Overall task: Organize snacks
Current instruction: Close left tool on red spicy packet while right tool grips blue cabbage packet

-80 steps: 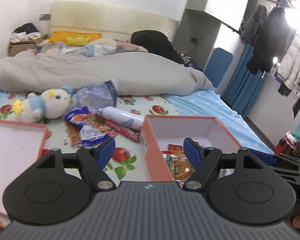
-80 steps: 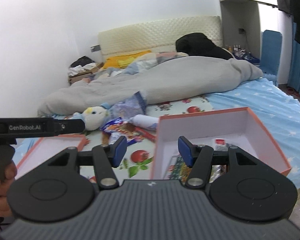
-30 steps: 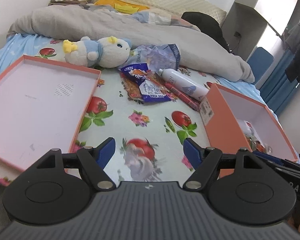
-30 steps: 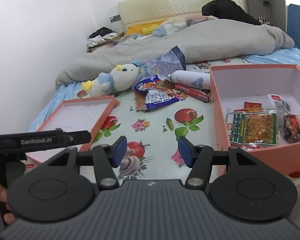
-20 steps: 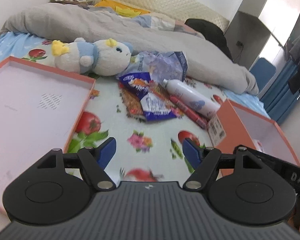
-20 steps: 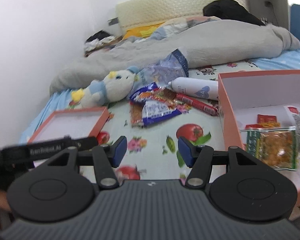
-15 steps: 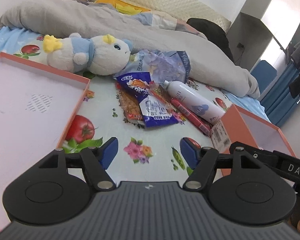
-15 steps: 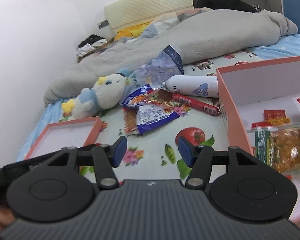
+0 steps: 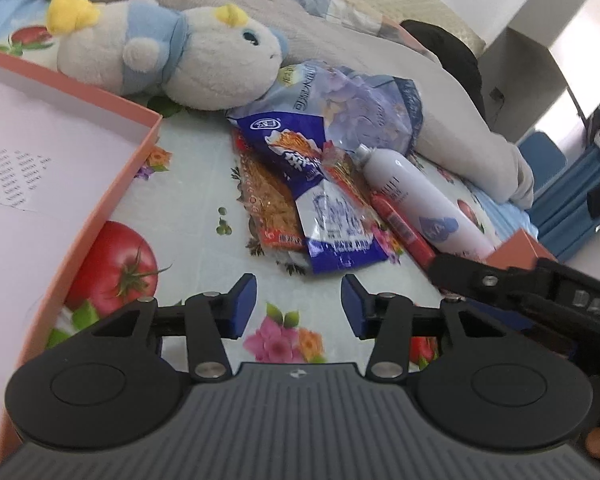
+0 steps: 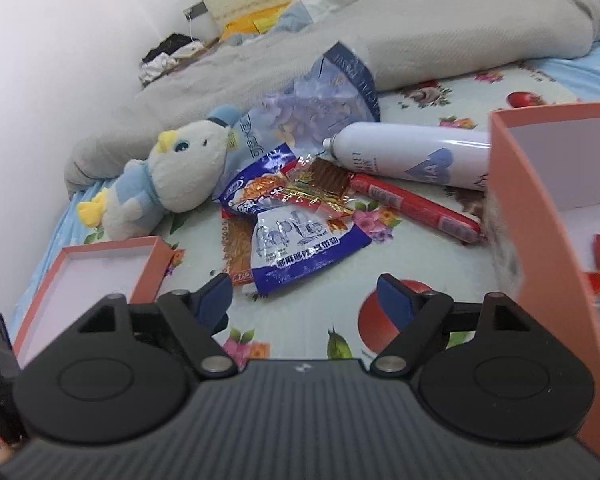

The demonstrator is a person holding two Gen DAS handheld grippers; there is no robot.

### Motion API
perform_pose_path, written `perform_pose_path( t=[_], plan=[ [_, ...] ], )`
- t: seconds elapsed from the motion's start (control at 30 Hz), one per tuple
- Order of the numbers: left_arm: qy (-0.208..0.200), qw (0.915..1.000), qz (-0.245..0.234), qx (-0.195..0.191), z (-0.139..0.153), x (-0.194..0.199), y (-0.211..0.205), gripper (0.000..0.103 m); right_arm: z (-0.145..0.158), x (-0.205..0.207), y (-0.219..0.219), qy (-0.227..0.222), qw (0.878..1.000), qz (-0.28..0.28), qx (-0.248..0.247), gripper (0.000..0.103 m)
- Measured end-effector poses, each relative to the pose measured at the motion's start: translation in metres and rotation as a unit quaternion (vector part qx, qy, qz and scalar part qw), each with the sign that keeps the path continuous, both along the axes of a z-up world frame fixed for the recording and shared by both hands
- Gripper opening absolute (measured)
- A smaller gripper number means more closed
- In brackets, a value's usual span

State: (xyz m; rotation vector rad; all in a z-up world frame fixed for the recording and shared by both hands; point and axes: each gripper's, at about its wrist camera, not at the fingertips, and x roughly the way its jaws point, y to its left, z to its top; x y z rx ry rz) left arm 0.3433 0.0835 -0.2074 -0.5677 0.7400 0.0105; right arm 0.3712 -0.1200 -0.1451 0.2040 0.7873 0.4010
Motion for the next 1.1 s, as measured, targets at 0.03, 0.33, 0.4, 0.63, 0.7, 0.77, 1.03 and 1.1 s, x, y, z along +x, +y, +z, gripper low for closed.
perform_pose_path(
  t=[0.03,0.33,0.4,0.63,0.7,0.77,1.03,1.1],
  plan=[
    [0.001,1.0,0.004,-0.004,-0.003,0.005,0.002,0.052,-0.003,0.007,0.003,0.005,1.0,0.0,0.001,0.081],
    [0.008,0.9979,0.025,-0.059,-0.025,0.033,0.024,0.039,-0.022,0.057,0.034,0.017,1.0,0.023,-0.01,0.081],
    [0.008,0.9975,0.023,-0.067,-0.029,0.037,0.026,0.033,-0.027,0.066,0.041,0.017,0.999,0.028,-0.019,0.081],
    [0.003,0.9948,0.033,-0.097,-0.039,0.044,0.03,0.02,-0.043,0.089,0.055,0.027,0.999,0.015,-0.043,0.081],
    [0.004,0.9945,0.036,-0.098,-0.041,0.044,0.031,0.014,-0.047,0.094,0.056,0.027,0.998,0.017,-0.046,0.083],
    [0.002,0.9941,0.037,-0.102,-0.043,0.045,0.031,0.013,-0.049,0.096,0.059,0.023,0.998,0.024,-0.055,0.086],
    [0.0,0.9947,0.034,-0.098,-0.044,0.044,0.028,0.01,-0.051,0.093,0.066,0.0,0.995,0.055,-0.079,0.072],
    [0.001,0.9949,0.026,-0.097,-0.043,0.043,0.028,0.009,-0.047,0.09,0.066,-0.002,0.995,0.068,-0.078,0.05]
  ],
)
